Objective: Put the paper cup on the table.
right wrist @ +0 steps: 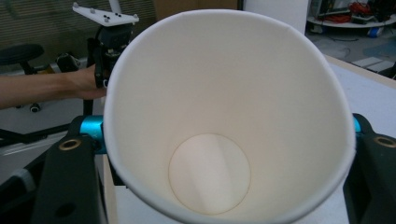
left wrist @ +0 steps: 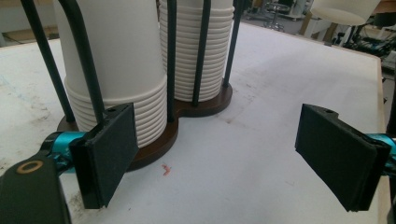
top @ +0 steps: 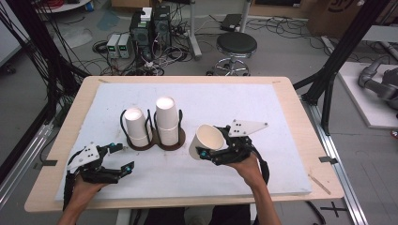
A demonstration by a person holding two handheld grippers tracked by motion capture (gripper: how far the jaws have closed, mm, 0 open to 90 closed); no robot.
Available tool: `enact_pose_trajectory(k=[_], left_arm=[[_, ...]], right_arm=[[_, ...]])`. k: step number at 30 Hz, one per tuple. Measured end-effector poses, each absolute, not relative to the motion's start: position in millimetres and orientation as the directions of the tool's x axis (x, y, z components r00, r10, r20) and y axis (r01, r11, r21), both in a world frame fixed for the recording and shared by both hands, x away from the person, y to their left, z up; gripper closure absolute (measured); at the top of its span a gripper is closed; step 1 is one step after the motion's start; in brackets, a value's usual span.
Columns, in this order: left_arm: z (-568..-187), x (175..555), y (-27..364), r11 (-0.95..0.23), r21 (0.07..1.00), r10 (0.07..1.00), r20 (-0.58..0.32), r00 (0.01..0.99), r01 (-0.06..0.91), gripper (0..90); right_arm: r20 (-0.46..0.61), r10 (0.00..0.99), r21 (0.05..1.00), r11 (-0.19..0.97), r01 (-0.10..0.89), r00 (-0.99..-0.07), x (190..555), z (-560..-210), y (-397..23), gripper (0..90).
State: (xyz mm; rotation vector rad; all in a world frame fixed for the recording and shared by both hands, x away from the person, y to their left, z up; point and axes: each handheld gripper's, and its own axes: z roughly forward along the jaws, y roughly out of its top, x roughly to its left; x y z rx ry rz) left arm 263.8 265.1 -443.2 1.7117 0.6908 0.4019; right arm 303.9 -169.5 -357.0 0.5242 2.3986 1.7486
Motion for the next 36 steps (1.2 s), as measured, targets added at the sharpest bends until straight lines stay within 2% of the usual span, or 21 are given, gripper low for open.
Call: enact_pose_trajectory(k=[15, 36], left_arm=[[-447, 264, 266, -0.150, 0.959, 0.643, -0.090, 0.760, 0.241, 13.0], [-452, 264, 266, -0.138, 0.958, 0.675, -0.094, 0.732, 0.250, 13.0]], right_arm=[[0.029, 0.374, 0.878, 0.434, 0.202, -0.927, 315, -383, -131, 28.7], [0.010, 0.374, 0.819, 0.529, 0.222, -0.927, 323, -400, -113, 28.7]])
